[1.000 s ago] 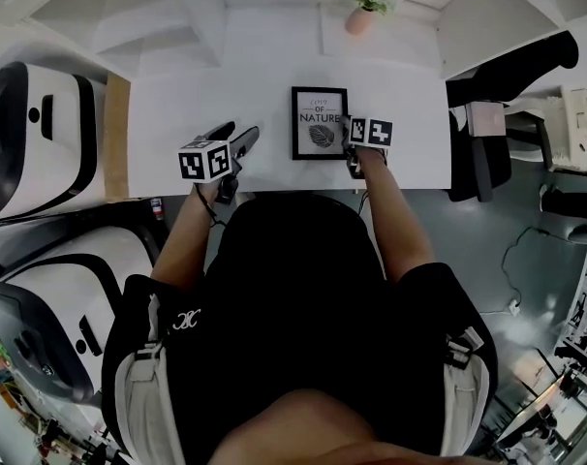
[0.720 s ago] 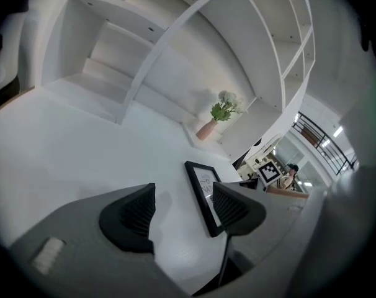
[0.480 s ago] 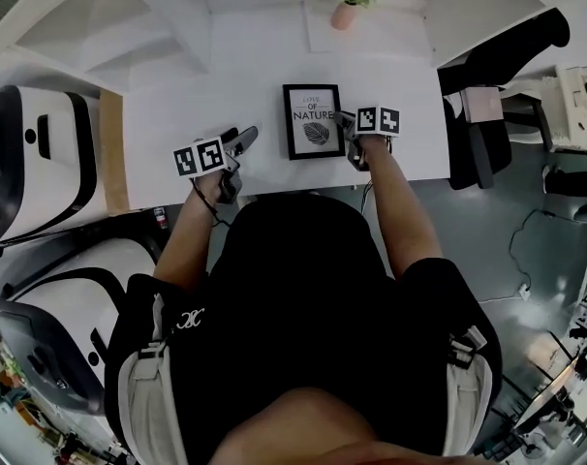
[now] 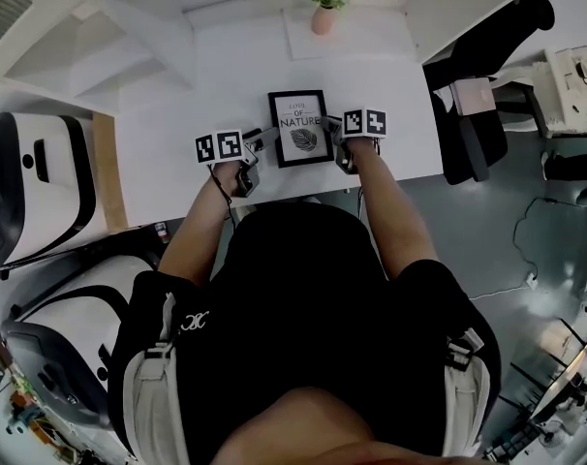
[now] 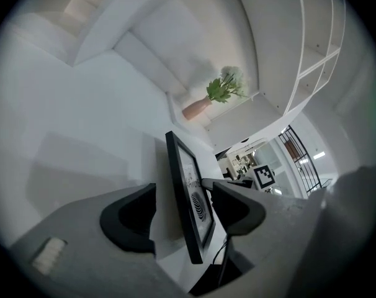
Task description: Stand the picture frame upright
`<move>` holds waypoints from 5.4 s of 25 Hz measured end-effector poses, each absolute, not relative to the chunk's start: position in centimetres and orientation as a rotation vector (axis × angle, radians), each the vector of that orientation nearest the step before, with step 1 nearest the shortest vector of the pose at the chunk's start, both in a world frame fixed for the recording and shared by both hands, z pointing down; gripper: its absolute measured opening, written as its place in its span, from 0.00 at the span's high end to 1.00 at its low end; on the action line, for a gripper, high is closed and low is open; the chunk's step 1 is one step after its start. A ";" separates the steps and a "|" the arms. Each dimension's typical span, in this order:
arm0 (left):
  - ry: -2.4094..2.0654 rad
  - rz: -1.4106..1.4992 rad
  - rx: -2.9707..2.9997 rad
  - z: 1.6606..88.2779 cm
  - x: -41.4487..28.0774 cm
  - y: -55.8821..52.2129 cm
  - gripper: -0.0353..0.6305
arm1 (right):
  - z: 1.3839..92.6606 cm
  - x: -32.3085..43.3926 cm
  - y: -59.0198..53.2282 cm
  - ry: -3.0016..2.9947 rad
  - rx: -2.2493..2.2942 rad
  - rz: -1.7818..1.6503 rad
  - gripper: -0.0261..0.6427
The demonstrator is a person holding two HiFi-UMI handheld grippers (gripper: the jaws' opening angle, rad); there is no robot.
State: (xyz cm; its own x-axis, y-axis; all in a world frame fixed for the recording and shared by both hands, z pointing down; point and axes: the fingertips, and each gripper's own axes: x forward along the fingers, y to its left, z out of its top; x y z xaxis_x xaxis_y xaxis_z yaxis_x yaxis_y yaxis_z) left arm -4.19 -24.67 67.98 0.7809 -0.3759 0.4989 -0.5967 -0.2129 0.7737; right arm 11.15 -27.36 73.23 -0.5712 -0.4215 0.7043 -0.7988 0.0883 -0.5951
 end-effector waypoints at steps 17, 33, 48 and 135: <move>-0.714 0.259 1.687 70.0 -1.8 -25.2 0.82 | 73.1 11.5 -27.3 -2.031 1.235 1.493 0.85; -1.023 0.226 2.251 55.8 -8.5 -29.2 0.82 | 55.4 4.4 -32.5 -2.547 1.333 0.654 0.85; -1.545 0.232 2.508 48.6 -22.0 -29.5 0.82 | 48.0 -9.4 -33.0 -2.714 1.229 0.216 0.86; -1.697 0.197 2.584 39.1 -11.4 -30.0 0.92 | 38.2 6.1 -30.4 -2.572 1.839 -0.078 0.96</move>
